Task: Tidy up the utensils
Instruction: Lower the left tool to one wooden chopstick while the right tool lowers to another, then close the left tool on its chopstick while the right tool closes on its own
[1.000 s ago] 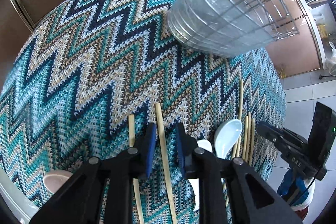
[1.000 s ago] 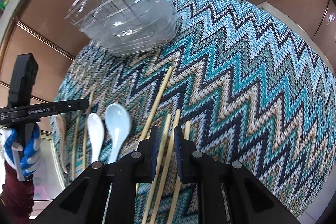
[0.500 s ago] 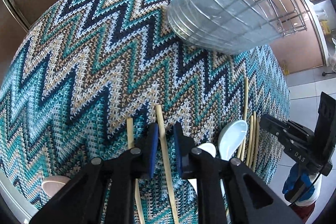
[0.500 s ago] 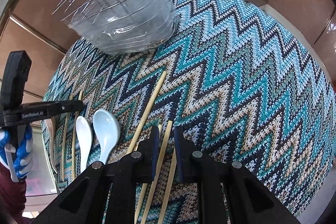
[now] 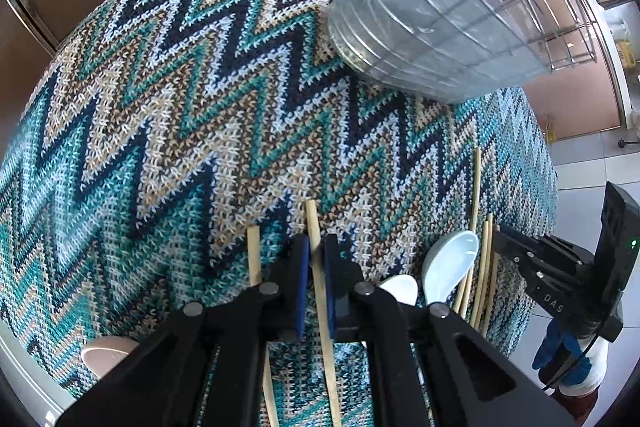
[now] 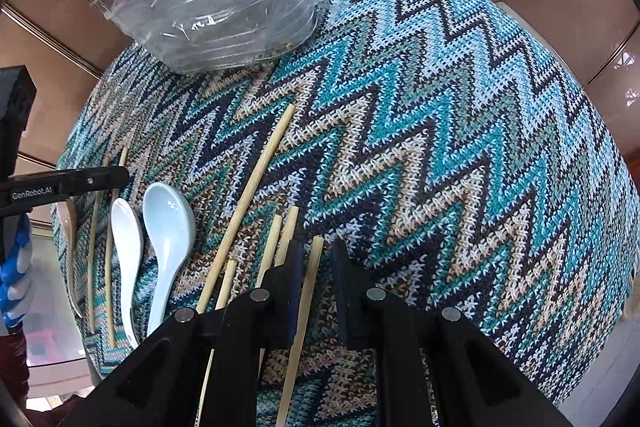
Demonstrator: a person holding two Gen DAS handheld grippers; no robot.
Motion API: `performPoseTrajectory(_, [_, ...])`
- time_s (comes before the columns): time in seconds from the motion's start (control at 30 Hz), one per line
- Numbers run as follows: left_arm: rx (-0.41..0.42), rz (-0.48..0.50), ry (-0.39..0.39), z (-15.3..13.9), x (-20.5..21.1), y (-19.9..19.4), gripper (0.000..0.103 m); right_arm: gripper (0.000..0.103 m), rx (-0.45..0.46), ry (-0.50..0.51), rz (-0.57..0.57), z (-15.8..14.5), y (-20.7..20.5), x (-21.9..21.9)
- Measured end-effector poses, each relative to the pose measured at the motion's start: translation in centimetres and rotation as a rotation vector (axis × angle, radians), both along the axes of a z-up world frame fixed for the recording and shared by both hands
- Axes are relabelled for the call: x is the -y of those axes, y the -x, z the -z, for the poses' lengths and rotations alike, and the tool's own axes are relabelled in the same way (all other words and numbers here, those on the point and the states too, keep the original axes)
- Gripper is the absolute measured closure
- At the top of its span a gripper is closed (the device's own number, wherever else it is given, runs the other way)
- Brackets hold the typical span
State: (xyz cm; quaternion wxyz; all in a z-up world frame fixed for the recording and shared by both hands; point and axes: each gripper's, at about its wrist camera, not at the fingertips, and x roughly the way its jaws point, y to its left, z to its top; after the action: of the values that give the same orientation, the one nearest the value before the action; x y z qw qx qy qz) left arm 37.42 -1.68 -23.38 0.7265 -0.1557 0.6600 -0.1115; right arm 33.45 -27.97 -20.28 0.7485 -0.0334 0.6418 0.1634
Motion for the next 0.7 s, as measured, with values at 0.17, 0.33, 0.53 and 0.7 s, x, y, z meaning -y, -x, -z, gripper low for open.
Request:
performPoseTrajectory(0.17, [-0.008,-0.017,-0.015,0.4,0.1,-0.4,0.097,0.094,0.003,-0.003,0.006,0.4,0.2,-0.9])
performPoseTrajectory(0.33, [0.002,-0.057,-0.009,0.5,0.2,0.2,0.098,0.097,0.033,-0.017,0.016,-0.5,1.2,0.1])
performPoseTrajectory(0.53, [0.102,-0.069,0.003,-1.4,-0.6,2.3,0.098,0.097,0.115,-0.023,0.025,-3.7,4.1,1.6])
performPoseTrajectory(0.7, [0.237,-0.080,0.020,-4.7,-1.7,5.3,0.098,0.097,0.203,-0.052,0.049,-7.1,7.1,2.5])
